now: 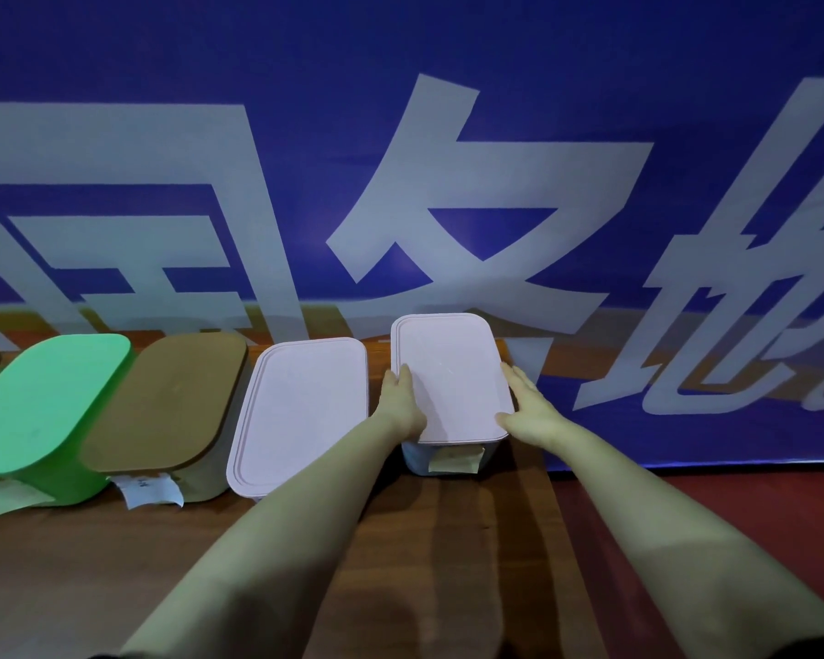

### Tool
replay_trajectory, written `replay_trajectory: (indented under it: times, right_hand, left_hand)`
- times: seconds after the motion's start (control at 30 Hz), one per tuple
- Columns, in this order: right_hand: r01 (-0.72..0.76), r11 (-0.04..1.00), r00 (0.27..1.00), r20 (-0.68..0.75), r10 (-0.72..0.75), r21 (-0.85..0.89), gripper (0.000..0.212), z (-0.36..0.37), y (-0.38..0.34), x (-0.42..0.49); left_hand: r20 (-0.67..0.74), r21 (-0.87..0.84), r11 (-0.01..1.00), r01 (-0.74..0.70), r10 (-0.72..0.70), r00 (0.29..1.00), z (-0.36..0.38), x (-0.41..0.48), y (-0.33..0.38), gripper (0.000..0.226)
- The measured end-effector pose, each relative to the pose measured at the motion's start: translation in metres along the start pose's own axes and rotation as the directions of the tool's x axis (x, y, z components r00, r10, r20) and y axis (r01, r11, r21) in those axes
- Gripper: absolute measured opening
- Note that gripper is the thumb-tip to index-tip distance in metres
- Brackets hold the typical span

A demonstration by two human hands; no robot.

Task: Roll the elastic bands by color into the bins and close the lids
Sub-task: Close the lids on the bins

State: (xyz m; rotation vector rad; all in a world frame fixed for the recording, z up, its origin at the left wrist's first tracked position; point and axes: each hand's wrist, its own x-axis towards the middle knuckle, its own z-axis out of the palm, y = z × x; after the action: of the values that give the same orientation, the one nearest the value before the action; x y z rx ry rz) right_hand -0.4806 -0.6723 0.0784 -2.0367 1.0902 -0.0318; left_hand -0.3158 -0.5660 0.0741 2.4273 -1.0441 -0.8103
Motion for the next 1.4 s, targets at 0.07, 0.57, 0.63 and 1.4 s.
replay_trajectory:
  times: [0.07, 0.57, 0.63, 1.4]
  right_hand:
    - [0.020, 0.996, 1.000, 0.002, -0.020, -0.087, 0.086, 0.003, -0.005, 0.005]
    - [0.151, 0.869, 0.989, 0.068, -0.135, -0.471, 0.065, 0.018, 0.011, 0.023]
    - [0.152, 0.880, 0.988, 0.076, -0.132, -0.449, 0.065, 0.018, 0.012, 0.024]
    - [0.217, 0.789, 0.949, -0.067, -0.309, -0.574, 0.057, -0.017, -0.031, 0.124]
  left_hand:
    - [-0.012, 0.108, 0.992, -0.063, 0.065, 0.998, -0.003, -0.001, 0.005, 0.097]
    - [0.166, 0.339, 0.938, -0.071, 0.015, 0.986, -0.016, 0.022, 0.002, 0.093]
    - [0.161, 0.367, 0.927, -0.079, 0.020, 0.987, -0.018, 0.023, 0.004, 0.092]
    - [-0.145, 0.466, 0.866, -0.182, 0.278, 0.950, -0.017, 0.107, 0.017, 0.057]
